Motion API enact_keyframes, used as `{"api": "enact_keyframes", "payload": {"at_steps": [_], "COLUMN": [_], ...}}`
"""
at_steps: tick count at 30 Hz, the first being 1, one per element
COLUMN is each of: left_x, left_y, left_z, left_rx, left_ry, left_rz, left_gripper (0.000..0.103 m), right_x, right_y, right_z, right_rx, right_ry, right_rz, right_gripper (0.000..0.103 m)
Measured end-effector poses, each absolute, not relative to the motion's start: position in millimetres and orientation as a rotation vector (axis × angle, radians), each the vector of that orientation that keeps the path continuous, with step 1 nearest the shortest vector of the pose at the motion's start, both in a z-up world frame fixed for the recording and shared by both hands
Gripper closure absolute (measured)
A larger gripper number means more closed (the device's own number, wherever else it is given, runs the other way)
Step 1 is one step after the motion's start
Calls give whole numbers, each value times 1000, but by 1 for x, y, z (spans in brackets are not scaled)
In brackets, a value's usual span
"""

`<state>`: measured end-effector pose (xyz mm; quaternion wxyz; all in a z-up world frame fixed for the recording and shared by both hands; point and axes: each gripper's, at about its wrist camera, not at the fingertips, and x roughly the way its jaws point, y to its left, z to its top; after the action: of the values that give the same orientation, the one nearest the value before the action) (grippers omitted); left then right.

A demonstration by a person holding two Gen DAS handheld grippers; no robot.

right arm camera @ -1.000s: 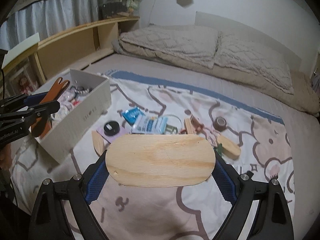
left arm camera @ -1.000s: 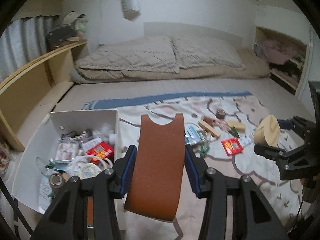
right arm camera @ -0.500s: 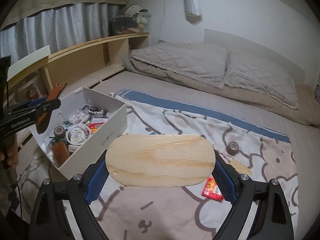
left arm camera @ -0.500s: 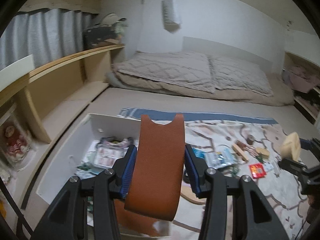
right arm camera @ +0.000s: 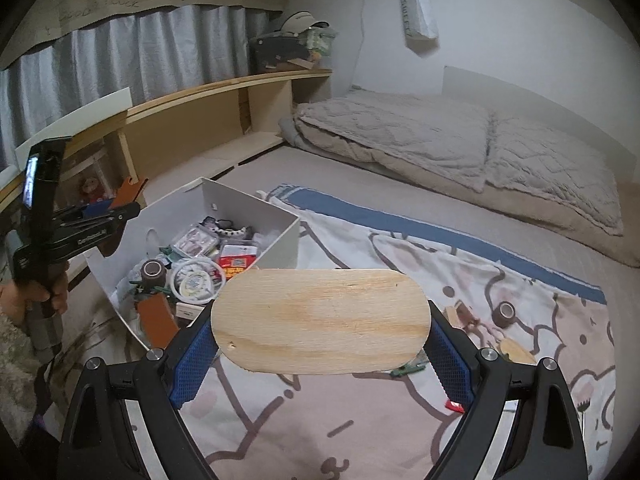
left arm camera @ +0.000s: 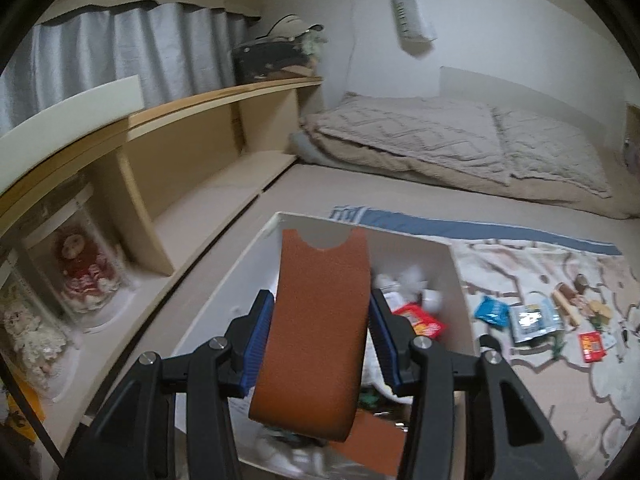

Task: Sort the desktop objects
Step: 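Carry the leather strip and wooden block toward the white box with both tools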

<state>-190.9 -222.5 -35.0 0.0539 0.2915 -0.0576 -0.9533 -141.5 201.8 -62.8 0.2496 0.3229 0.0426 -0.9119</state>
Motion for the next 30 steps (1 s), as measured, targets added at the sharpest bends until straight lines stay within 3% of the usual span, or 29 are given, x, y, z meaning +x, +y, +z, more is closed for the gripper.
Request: {"api": "enact_keyframes", "payload": {"at_steps": [21, 30], "left_x": [-221, -234], "left_y": [-269, -283], "left_z": [-90, -110], "left_rx": [1032, 1154], "left_ry": [-386, -320], "left_rz": [-2686, -2623], "left_gripper": [56, 56], "right_x": [-133, -129], "right_y": [144, 129], "right_z": [-64, -65], "right_rx": [871, 884], "right_ry": [176, 177], "right_rz": [-2354, -2312], "right_gripper": [9, 9]}}
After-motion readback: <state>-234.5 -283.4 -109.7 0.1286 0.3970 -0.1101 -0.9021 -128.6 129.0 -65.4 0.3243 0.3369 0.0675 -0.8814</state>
